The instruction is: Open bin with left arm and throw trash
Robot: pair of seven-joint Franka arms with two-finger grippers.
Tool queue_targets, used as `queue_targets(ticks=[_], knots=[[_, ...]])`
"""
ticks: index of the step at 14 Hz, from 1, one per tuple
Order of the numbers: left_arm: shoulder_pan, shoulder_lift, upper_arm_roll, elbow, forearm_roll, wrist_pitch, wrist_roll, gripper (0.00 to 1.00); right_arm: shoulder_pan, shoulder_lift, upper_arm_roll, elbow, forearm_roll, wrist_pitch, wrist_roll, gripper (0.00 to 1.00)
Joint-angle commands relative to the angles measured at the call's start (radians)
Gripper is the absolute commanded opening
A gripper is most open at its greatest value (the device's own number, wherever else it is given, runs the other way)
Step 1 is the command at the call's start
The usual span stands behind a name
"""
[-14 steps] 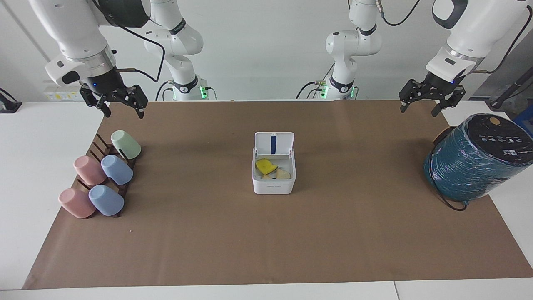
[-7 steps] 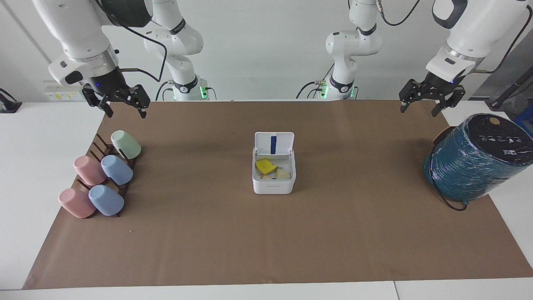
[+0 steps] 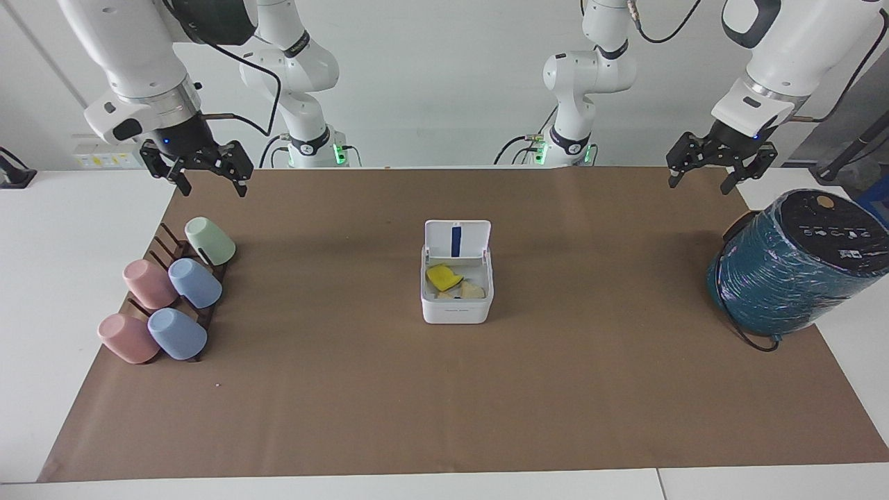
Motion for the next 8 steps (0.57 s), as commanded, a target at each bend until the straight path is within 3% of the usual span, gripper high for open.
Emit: queue_targets(ticks=[1,8], knots=[[0.014,-0.027,-0.005,-0.025,-0.008,-0.002,0.009,1.00,0.003,-0.011,-0.007,-0.004,-0.001,-0.017,0.005,1.00],[0.017,-0.027,-0.003,-0.028,-0.006,0.003,0.012,1.00,0.003,-0.011,-0.006,0.002,-0.002,-0.023,0.019,1.00]])
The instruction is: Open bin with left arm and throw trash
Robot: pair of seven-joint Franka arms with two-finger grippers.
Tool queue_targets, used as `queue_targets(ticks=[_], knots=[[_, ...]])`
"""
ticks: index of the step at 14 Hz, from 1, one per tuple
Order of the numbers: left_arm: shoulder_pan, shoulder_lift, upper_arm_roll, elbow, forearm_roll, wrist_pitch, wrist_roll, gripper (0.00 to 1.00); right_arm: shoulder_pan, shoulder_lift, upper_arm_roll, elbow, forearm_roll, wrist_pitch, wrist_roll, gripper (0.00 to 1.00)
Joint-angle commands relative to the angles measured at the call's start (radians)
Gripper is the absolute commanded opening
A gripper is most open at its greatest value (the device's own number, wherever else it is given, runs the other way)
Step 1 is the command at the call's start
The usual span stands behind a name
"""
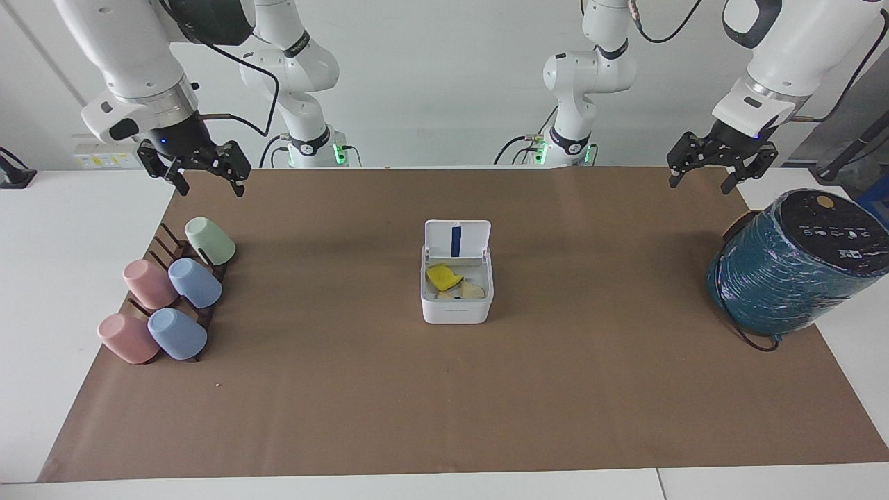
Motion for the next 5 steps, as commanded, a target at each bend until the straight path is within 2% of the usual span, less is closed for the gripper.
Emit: queue_targets(ticks=[1,5], knots=[[0.017,-0.026,-0.004,-0.026,-0.006,0.005,0.012,1.00,0.006,-0.011,0.002,0.005,-0.008,-0.026,0.019,1.00],[0.026,-0.028,-0.006,-0.029,-0.006,-0.007,0.012,1.00,0.007,-0.008,0.005,0.014,0.002,-0.040,0.017,1.00]])
